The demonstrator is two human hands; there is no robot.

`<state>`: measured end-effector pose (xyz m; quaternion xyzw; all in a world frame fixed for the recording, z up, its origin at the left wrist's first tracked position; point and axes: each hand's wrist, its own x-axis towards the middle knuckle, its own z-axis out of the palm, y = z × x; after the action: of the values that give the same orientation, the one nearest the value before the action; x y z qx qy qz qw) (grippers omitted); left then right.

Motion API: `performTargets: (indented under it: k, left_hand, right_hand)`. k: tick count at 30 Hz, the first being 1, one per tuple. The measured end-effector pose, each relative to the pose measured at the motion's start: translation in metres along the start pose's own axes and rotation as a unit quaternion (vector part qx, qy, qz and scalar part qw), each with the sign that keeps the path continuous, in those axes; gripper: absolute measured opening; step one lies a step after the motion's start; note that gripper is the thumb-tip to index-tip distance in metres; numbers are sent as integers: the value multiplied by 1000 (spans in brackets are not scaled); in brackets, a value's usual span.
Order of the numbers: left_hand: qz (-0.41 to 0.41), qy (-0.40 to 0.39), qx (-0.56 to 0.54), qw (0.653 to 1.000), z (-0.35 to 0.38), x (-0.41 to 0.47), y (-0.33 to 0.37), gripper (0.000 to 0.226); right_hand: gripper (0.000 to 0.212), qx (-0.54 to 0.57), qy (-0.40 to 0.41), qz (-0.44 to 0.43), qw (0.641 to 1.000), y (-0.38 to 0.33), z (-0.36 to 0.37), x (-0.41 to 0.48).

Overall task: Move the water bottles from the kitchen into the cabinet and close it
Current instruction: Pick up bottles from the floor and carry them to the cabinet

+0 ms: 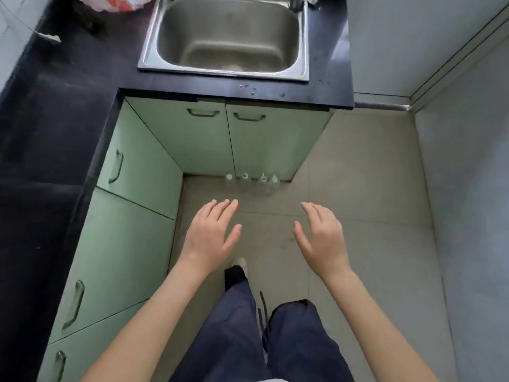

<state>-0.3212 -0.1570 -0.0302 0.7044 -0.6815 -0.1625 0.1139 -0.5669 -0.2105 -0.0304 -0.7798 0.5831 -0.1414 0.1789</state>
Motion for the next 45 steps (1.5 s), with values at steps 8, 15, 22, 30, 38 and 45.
performTargets:
  k: [8, 15, 22, 30, 38, 45]
  left_hand:
    - [-38, -1, -34, 999, 99, 130, -39, 61]
    - [-89, -39, -44, 994, 314, 205, -110, 70]
    - [-54, -27, -15, 998, 538, 256, -197, 71]
    - [-1, -5, 47, 999, 708, 303, -278, 71]
    - [-12, 22, 52, 998, 741, 333, -294, 75]
    - [-68, 43, -106, 991, 730, 360, -281, 95]
  right_hand:
    - [69, -3, -36, 45, 998, 78, 94, 106]
    - [78, -34, -91, 23, 995, 208, 279, 171]
    - [76, -76, -96, -6, 993, 328, 480, 198]
    - [73, -126, -70, -35, 989, 414, 648, 220]
    - [73, -80, -71, -17, 994, 429, 681, 241]
    - [89, 215, -16, 56, 975, 409, 688, 273]
